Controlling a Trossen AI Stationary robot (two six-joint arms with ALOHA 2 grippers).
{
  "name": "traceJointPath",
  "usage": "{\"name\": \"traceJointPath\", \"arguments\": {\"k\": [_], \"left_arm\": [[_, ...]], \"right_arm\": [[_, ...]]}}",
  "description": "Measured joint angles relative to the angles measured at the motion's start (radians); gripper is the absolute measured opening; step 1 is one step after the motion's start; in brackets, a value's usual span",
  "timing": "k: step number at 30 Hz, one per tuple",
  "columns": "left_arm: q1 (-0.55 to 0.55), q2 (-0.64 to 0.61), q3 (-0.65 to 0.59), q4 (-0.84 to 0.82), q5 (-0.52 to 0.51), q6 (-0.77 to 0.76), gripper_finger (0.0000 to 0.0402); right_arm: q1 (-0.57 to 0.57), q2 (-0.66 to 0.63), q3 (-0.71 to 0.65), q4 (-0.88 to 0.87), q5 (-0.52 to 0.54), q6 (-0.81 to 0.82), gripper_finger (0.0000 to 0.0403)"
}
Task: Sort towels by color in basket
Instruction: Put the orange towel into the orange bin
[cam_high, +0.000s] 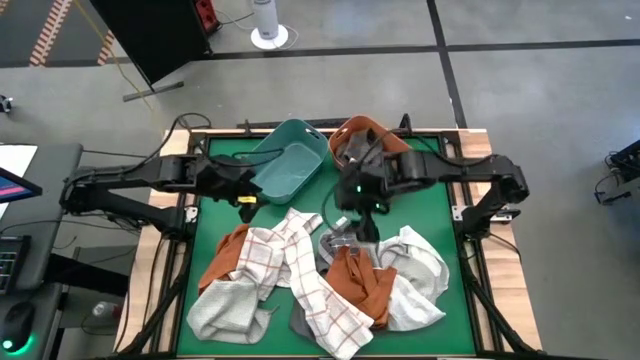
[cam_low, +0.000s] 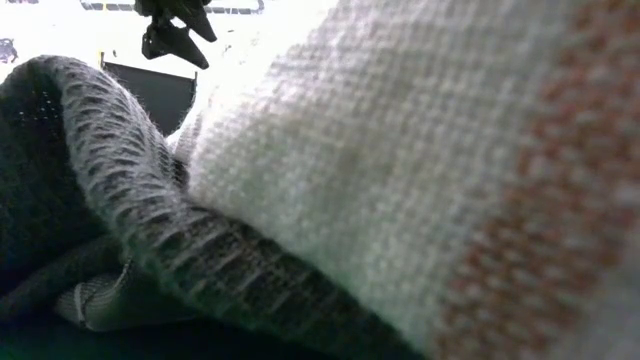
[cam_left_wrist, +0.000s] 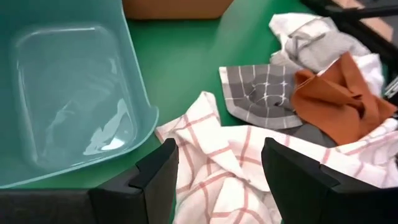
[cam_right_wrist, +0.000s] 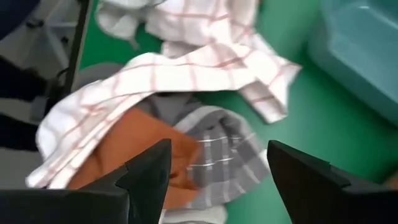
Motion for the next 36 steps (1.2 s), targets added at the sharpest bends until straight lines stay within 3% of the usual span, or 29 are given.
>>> {"name": "traceJointPath", "arguments": {"k": [9,14,18,24,28,34,36], "left_arm": [[0.006,-0.014,0.000,0.006,-0.092,0.023,0.0219],[0.007,-0.060,0.000,-0.005,-0.092,0.066,0.0219],[0.007,-0.111,0.000,-0.008,-0.092,0.096,0.0219],[0.007,-0.203,0.000,-0.012,-0.090,0.113,0.0219],[0.006,-0.272,0.000,-0.010,-0.062,0.108,0.0219],[0.006,-0.352,0.001,0.000,-0.059,0.105,0.0219],[0.006,-0.365,0.001,-0.001,-0.059,0.119,0.0219]], "right_arm": [[0.140,0.184,-0.001,-0.024,0.003,0.074,0.0290],[0.144,0.261,-0.001,-0.033,0.016,0.176,0.0290],[0.140,0.304,-0.001,-0.057,0.109,0.246,0.0288],[0.115,0.336,0.001,-0.084,0.110,0.353,0.0268],[0.107,0.349,-0.001,-0.149,0.064,0.396,0.0214],[0.079,0.354,0.000,-0.194,-0.018,0.368,0.0040],[0.063,0.351,0.000,-0.184,-0.069,0.341,0.0019]]}}
